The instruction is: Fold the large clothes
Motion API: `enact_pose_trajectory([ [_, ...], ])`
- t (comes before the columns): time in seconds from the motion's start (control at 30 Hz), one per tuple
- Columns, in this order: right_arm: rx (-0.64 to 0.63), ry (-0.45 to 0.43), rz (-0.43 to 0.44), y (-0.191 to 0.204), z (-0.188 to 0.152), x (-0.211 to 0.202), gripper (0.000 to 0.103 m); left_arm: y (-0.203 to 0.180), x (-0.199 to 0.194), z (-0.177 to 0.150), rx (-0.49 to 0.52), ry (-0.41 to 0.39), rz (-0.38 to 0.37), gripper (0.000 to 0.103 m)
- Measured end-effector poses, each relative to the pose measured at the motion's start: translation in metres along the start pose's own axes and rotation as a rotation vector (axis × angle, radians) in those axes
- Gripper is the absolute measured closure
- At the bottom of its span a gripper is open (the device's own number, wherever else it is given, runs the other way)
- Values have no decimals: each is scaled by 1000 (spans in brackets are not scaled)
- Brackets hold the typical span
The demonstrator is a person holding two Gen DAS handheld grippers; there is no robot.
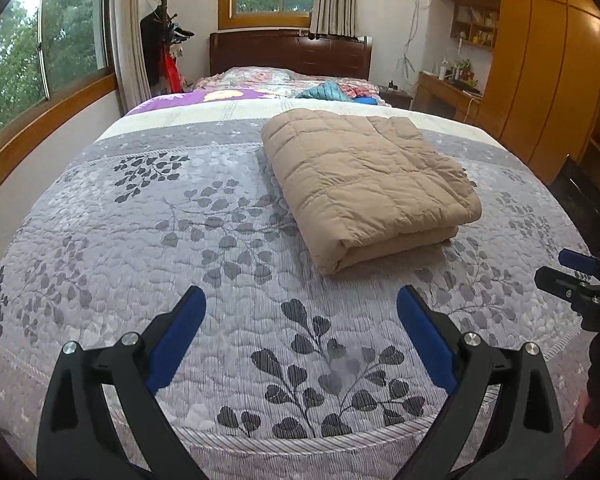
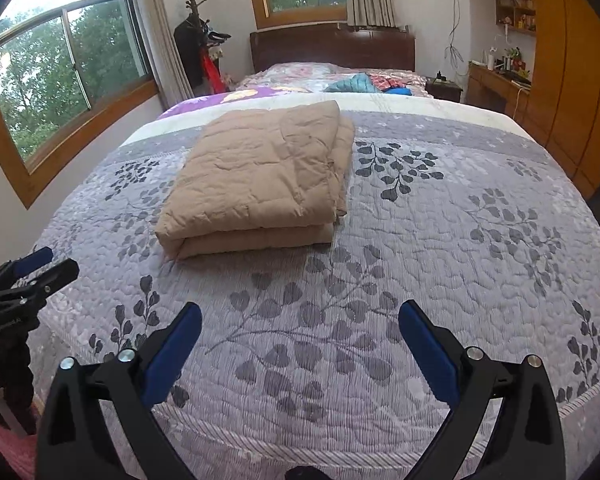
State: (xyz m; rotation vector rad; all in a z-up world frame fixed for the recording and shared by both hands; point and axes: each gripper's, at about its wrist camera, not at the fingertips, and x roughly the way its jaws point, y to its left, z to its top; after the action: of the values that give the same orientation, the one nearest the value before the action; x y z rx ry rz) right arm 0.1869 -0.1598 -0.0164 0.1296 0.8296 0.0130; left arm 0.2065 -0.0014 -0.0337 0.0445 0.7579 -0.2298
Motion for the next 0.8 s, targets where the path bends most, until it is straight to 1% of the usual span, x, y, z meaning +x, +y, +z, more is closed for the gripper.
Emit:
enact_pose_trajectory([
  [0.33, 3, 7, -13, 4, -5, -2, 4, -6, -9, -5, 4, -5, 7, 7],
  [0.8, 3, 20, -15, 5, -4, 1, 4, -5, -10, -6, 6, -5, 8, 7],
])
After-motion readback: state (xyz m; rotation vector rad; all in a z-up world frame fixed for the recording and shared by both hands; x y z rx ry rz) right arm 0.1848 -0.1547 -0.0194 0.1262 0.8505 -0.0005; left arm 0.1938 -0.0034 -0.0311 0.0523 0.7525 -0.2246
